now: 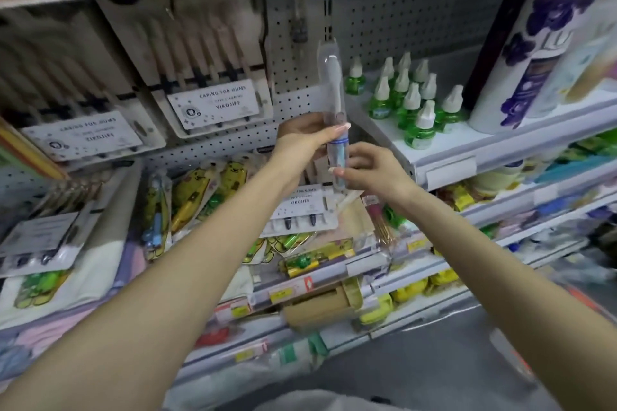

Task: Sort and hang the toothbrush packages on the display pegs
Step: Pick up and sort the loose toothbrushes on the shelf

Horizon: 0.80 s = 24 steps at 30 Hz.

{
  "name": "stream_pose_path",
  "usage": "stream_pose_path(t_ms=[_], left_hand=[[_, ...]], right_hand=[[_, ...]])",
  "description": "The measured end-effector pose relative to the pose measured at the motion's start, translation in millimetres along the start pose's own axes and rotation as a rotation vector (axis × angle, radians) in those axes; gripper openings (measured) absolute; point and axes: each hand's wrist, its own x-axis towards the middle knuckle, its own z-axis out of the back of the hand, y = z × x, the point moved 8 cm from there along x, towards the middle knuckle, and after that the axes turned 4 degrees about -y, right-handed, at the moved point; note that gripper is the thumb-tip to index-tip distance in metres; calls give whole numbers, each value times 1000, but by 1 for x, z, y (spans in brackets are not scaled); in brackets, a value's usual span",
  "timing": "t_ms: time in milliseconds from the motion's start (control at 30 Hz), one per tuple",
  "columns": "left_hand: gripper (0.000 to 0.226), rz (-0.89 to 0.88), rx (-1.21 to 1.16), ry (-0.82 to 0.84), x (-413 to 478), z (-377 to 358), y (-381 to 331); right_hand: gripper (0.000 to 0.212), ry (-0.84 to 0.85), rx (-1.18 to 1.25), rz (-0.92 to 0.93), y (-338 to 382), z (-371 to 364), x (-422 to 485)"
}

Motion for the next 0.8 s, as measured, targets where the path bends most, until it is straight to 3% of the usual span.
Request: stream_pose_path(t_ms=[333, 500, 800], left_hand=[[19, -49, -175, -10, 23, -30, -12], [27, -105, -99, -121, 43, -29, -27], [28, -221, -102, -143, 54, -44, -27]], right_hand=[[22, 17, -19, 173, 18, 29, 29], [20, 30, -64, 293, 32, 37, 53], [25, 94, -44, 370, 32, 55, 70]])
